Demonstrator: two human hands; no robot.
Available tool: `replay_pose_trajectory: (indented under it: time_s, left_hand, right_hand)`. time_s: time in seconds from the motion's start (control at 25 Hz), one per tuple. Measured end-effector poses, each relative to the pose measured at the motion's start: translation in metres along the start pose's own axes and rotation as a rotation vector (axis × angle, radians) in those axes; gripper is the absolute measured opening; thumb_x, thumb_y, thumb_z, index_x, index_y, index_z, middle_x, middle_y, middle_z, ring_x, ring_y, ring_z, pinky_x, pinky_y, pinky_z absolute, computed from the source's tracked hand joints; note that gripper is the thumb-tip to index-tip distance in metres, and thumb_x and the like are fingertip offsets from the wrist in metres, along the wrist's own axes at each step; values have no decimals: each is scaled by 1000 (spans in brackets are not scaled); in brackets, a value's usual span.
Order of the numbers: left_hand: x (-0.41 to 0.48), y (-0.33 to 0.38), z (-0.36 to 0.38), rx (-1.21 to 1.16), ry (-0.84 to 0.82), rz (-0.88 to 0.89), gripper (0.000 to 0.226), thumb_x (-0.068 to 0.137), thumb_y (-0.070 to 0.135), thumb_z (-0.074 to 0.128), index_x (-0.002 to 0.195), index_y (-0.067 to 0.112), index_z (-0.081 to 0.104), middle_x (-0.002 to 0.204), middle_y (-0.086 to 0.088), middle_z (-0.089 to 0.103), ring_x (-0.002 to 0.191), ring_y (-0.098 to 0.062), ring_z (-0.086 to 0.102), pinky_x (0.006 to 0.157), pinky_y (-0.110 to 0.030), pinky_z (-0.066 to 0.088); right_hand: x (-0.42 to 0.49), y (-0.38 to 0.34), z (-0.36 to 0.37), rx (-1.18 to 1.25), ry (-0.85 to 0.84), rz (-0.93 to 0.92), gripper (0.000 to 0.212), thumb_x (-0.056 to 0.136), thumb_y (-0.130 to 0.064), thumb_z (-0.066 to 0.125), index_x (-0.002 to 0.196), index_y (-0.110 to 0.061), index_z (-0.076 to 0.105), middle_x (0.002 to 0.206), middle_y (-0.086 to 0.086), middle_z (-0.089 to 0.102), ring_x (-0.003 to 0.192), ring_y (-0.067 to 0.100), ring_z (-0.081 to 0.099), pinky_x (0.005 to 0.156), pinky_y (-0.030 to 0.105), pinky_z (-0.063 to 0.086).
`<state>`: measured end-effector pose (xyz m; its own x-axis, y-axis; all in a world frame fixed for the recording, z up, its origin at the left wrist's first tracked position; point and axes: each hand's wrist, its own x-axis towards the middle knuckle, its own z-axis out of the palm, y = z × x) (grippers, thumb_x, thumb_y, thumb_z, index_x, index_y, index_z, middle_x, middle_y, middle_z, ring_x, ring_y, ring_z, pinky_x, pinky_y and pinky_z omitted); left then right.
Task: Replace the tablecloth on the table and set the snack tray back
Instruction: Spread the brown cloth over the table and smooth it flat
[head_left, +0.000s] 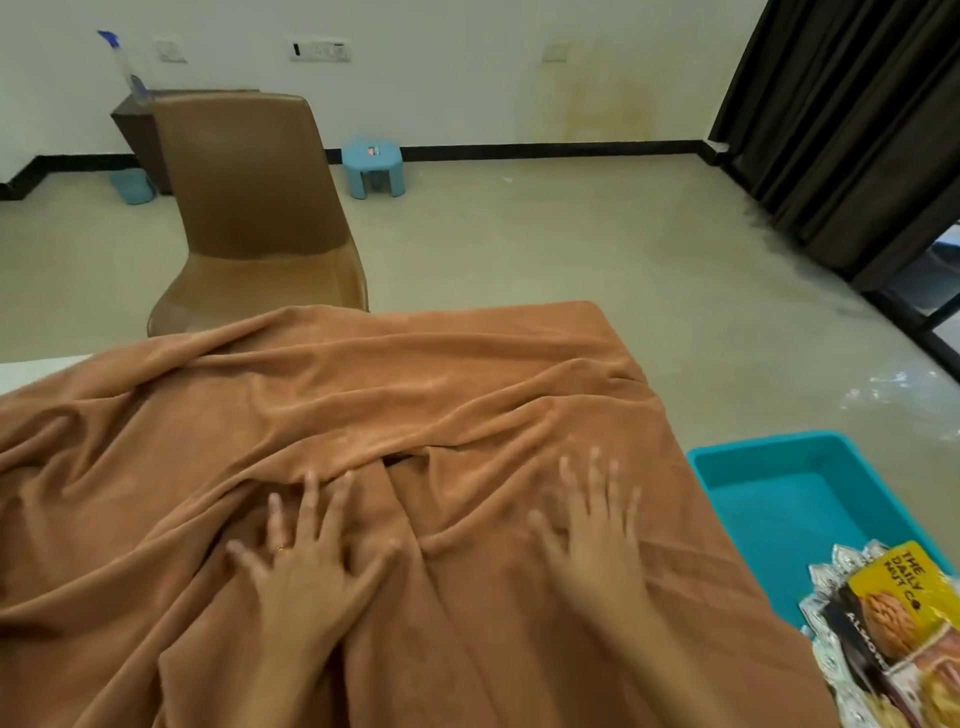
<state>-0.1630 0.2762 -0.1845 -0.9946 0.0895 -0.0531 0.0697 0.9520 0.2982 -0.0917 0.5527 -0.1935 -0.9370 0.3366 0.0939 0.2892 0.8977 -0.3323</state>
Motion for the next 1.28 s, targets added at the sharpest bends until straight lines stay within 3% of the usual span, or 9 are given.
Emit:
replay_pose_trajectory:
  time_s: [0.16, 0.44, 0.6, 0.68, 0.76, 0.88, 1.04, 1.2, 1.28]
  left_hand:
    - [-51, -34, 18, 85, -42, -24, 91, 66, 93, 11, 146, 51, 2, 159, 4, 13, 146, -32, 9, 107, -66, -4]
    - [-124, -11, 23, 180, -88, 47, 90, 74, 87, 13, 150, 40, 18, 158, -6, 21, 143, -39, 17, 106, -67, 0]
    - [-185, 1, 17, 80, -60, 51, 90, 77, 83, 15, 150, 32, 25, 158, -10, 19, 144, -37, 14, 109, -65, 4]
    - [-205, -1, 7, 69, 8, 101, 83, 81, 75, 24, 147, 26, 32, 155, -11, 26, 143, -34, 19, 112, -61, 9]
    - [-215, -8, 1, 115, 35, 115, 80, 82, 73, 26, 147, 27, 34, 155, -10, 28, 143, -33, 21, 114, -57, 7]
    - [-235, -23, 4, 160, -80, 46, 87, 78, 81, 16, 149, 33, 26, 156, -9, 25, 142, -40, 19, 114, -58, 2]
    - [-283, -13, 13, 149, -174, 38, 97, 79, 81, 12, 146, 15, 38, 149, -23, 34, 134, -52, 28, 109, -60, 16]
    - [-324, 16, 25, 138, -196, -14, 99, 75, 76, 31, 138, 1, 45, 142, -33, 37, 127, -57, 33, 103, -63, 20]
    - [-346, 23, 21, 105, -233, -16, 103, 69, 77, 33, 135, 0, 50, 137, -33, 43, 120, -57, 42, 96, -64, 31]
  right_hand:
    - [-96, 37, 8, -127, -76, -29, 82, 83, -77, 24, 149, -29, 29, 157, 6, 23, 145, 24, 17, 116, 48, 6]
    - [-90, 134, -51, -206, -206, -49, 79, 83, -79, 8, 151, -38, 11, 160, -2, 4, 148, 18, 4, 117, 37, -5]
    - [-141, 107, -79, -87, -15, 63, 68, 94, -57, 20, 149, -18, 29, 156, 11, 21, 145, 26, 19, 119, 44, 14]
    - [-200, 75, -67, -7, -52, 33, 67, 93, -57, 25, 151, -24, 22, 159, 5, 9, 148, 22, 8, 119, 40, -1]
    - [-252, 66, -50, -89, -135, 23, 74, 89, -69, 22, 152, -33, 11, 159, 0, -3, 148, 21, -4, 116, 39, -12]
    - [-282, 83, -44, -200, -199, 7, 79, 85, -77, 17, 152, -36, 7, 160, -2, 1, 148, 21, -2, 117, 45, -5]
    - [-284, 109, -63, -204, -223, -85, 79, 83, -80, 11, 151, -40, 4, 160, -7, -1, 148, 15, -4, 119, 44, -1]
    - [-274, 135, -85, -181, -246, -110, 80, 82, -81, 14, 150, -42, 2, 160, -9, 1, 147, 9, -6, 119, 40, -3]
    - [-279, 145, -88, -145, -280, -121, 81, 82, -81, 17, 151, -40, 6, 160, -8, 4, 147, 10, -5, 119, 40, -3]
